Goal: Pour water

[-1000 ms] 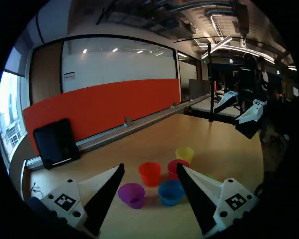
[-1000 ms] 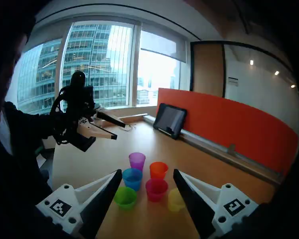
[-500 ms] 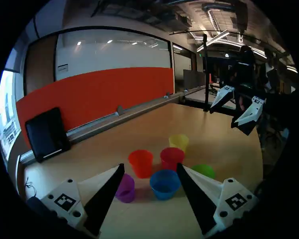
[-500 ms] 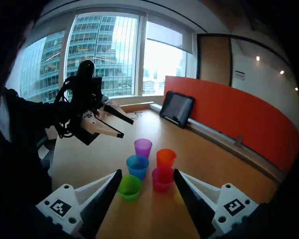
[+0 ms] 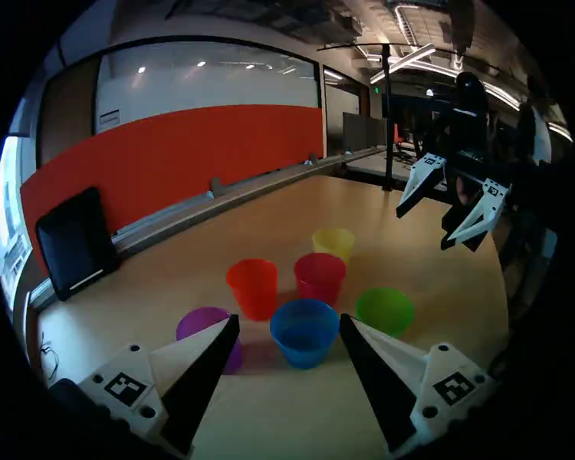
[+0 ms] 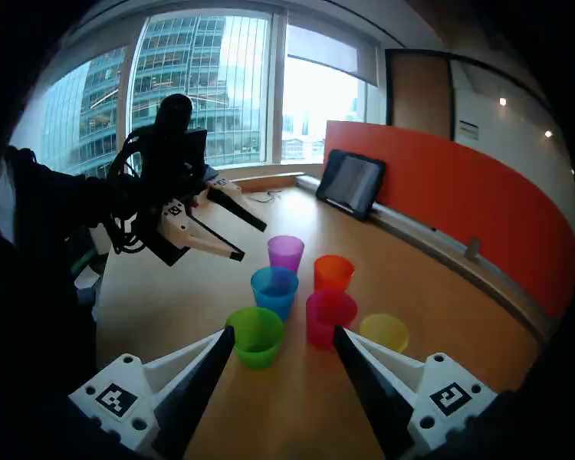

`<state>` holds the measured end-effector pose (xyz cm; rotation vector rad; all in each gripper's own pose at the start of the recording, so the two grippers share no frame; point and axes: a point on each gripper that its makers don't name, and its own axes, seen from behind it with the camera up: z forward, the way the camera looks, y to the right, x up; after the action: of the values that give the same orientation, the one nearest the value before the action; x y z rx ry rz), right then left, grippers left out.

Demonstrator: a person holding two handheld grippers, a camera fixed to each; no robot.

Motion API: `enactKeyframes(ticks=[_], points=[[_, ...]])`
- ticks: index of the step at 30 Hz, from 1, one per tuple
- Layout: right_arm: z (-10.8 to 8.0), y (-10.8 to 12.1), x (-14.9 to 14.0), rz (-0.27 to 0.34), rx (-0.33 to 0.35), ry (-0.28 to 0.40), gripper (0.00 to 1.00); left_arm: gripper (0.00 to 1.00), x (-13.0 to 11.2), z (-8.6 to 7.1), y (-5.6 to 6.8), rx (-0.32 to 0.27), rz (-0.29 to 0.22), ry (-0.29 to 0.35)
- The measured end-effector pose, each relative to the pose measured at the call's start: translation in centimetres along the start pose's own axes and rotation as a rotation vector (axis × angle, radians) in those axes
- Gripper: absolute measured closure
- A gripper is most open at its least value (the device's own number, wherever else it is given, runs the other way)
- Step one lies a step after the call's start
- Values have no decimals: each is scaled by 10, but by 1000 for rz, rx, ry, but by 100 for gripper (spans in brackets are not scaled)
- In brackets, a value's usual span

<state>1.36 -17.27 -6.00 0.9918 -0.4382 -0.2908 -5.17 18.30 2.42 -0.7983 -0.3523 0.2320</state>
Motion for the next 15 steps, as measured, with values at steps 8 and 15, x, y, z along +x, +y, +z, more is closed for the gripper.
enactKeyframes(ticks=[8, 15], points=[[8, -6, -19, -12, 14, -38, 0, 3, -18, 5, 7, -16, 16, -40], [15, -9, -31, -23, 22, -59, 0, 3, -33, 9, 13, -30, 29, -76]])
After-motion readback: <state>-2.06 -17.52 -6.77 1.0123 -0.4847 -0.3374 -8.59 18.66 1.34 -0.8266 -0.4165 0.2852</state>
